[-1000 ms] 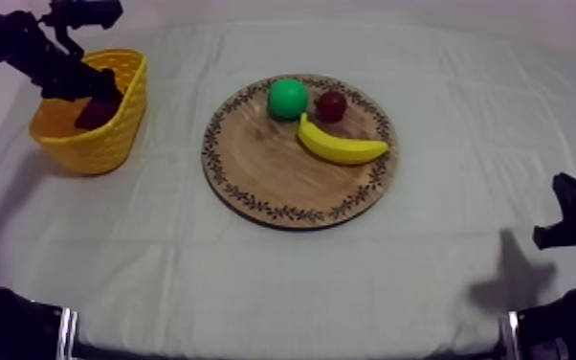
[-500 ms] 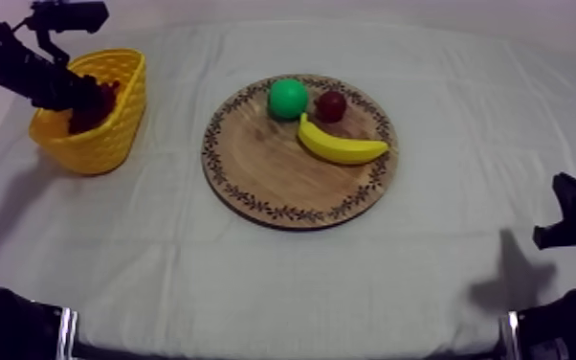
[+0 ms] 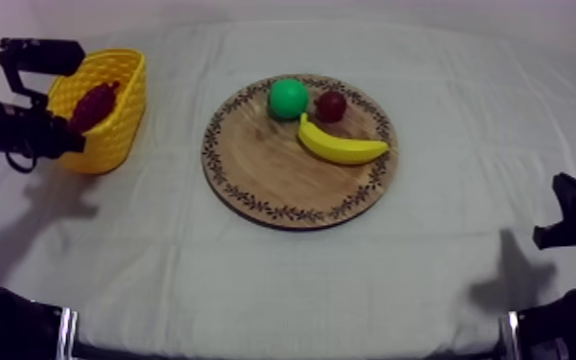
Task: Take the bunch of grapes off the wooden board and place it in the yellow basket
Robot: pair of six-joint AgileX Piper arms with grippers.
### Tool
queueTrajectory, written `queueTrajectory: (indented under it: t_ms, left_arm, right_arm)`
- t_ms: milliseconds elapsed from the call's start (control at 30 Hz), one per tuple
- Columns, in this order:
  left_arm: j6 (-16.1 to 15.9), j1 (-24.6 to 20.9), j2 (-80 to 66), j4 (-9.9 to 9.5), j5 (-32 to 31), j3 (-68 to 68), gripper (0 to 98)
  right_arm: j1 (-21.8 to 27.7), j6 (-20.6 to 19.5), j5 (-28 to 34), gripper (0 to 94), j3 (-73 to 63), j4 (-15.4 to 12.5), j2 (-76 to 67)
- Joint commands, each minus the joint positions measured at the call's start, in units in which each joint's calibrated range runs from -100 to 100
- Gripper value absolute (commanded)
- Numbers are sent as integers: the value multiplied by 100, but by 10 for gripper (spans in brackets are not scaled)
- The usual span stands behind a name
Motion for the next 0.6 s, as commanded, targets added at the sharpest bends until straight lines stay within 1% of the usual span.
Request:
queueTrajectory:
  t_ms: [0,67,167,400,467,567]
  left_arm:
    - [4,36,-408,5,-112,525,161]
    - [20,62,-710,6,-216,853,87]
    - [55,94,-1201,7,-445,1398,31]
    - [50,125,-2766,100,-1175,2826,3]
    - [45,129,-3259,93,-1225,3085,2]
    - [-12,137,-3923,85,-1121,3257,1]
  right_arm:
    - [0,2,1,3,-1,-1,2]
    - [0,2,1,3,-1,-1,2]
    - [0,2,1,3,-1,-1,2]
    - [0,2,1,3,-1,-1,2]
    - [0,2,1,3,-1,-1,2]
    - [0,2,1,3,-1,-1,2]
